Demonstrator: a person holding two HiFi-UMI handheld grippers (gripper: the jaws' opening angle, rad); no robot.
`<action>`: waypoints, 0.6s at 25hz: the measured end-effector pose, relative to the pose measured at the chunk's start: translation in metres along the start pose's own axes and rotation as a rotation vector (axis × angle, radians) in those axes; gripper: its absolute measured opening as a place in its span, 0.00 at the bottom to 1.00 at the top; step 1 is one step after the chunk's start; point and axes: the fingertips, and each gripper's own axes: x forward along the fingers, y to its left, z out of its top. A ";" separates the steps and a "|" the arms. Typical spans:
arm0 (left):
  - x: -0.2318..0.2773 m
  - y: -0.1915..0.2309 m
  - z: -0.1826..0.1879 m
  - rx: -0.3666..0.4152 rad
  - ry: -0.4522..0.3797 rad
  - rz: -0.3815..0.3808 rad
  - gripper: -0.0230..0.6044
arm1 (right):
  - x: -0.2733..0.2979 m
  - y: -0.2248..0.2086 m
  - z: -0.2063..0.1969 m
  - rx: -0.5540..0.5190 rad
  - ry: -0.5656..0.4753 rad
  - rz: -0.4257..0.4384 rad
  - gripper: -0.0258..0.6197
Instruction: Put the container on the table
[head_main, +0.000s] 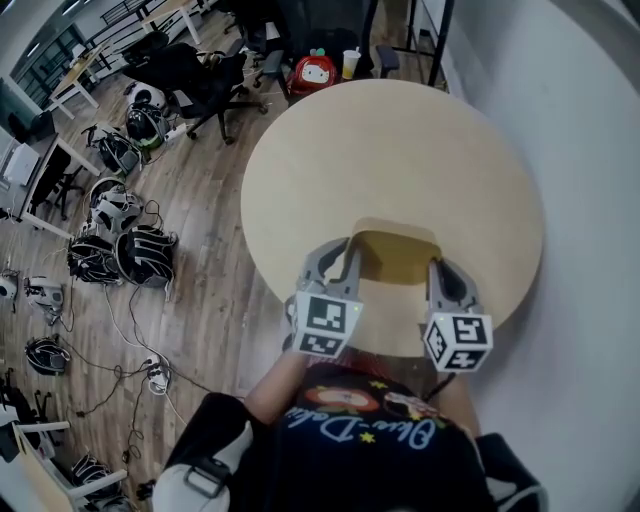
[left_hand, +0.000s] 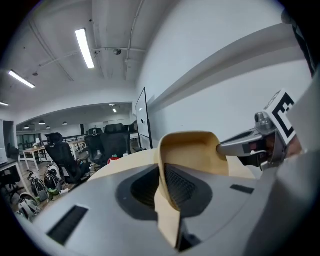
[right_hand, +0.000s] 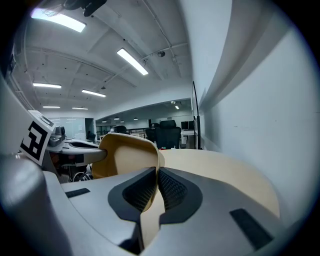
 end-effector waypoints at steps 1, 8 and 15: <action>0.006 0.003 -0.004 0.000 0.012 -0.005 0.09 | 0.006 -0.001 -0.003 0.007 0.012 -0.003 0.06; 0.045 0.022 -0.029 -0.026 0.090 -0.065 0.09 | 0.045 -0.004 -0.020 0.032 0.098 -0.031 0.06; 0.075 0.037 -0.047 -0.048 0.137 -0.117 0.09 | 0.077 -0.009 -0.035 0.045 0.181 -0.061 0.06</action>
